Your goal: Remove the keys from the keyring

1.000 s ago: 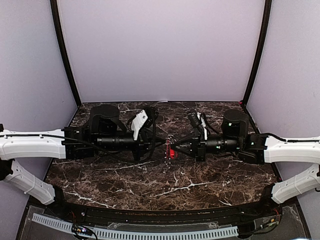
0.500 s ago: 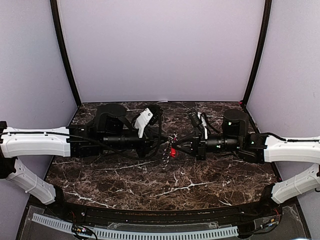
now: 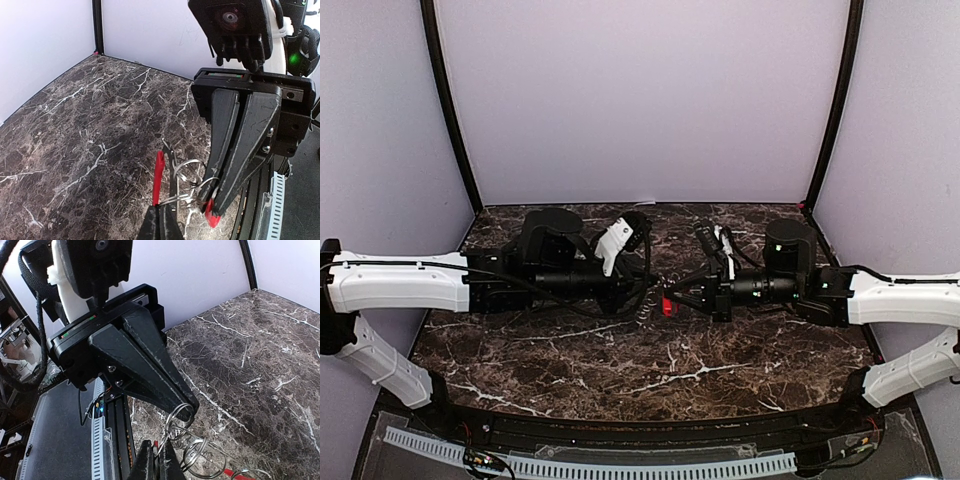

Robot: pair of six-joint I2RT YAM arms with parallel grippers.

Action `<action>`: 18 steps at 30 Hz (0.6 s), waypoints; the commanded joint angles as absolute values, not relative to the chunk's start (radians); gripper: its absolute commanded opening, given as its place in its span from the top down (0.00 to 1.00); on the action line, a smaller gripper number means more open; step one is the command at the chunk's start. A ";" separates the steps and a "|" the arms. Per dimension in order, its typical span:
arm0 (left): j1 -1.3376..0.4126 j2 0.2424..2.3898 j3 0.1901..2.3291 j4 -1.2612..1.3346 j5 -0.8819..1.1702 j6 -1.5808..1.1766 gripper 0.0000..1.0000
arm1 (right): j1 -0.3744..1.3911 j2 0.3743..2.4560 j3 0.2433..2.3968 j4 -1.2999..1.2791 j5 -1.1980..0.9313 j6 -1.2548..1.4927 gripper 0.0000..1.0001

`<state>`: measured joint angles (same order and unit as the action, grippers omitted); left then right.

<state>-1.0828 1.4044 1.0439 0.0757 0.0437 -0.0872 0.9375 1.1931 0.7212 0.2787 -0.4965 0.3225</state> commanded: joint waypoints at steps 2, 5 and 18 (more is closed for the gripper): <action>-1.069 1.397 1.021 0.069 0.047 -0.058 1.00 | 0.943 1.182 0.732 0.337 -0.514 0.304 1.00; -1.069 1.400 1.021 0.066 0.053 -0.051 1.00 | 0.943 1.188 0.737 0.327 -0.510 0.300 1.00; -1.131 1.420 1.051 0.021 -0.059 0.035 1.00 | 0.943 1.235 0.781 0.272 -0.467 0.272 1.00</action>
